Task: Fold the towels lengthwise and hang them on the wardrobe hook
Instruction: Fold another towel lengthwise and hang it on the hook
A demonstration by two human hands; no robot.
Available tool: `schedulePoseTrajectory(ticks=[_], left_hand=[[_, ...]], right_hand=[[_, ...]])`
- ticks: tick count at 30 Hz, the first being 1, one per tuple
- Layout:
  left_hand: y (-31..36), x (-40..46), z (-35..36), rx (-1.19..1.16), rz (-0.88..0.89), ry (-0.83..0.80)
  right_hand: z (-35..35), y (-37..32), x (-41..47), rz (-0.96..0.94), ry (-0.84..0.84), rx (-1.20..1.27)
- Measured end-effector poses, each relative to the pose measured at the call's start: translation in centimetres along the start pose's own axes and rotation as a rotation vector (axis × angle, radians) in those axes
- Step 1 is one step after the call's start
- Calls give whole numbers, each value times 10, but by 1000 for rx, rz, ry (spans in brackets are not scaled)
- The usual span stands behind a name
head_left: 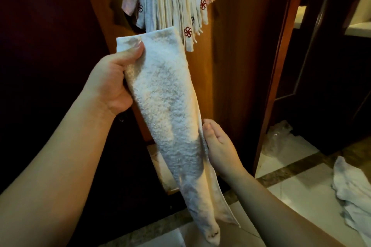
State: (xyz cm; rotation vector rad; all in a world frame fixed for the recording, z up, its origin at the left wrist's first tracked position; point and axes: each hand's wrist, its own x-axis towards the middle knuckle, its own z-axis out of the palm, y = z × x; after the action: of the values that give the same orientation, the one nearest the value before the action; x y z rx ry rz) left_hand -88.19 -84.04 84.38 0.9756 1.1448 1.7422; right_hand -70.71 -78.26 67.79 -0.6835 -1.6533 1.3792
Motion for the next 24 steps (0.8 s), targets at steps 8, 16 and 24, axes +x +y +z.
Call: schedulePoseTrajectory(ticks=[8,16,24], left_hand=[[1,1,5,-26,-29,-35],[-1,-2,16,-57,-84,43],[6,-2,22,-84,-70,47]], right_hand=[[-13,2,2,40,65,-134],[-1,6,-12,-79,177,-83],[-14,8,-13,-73,27,-86]])
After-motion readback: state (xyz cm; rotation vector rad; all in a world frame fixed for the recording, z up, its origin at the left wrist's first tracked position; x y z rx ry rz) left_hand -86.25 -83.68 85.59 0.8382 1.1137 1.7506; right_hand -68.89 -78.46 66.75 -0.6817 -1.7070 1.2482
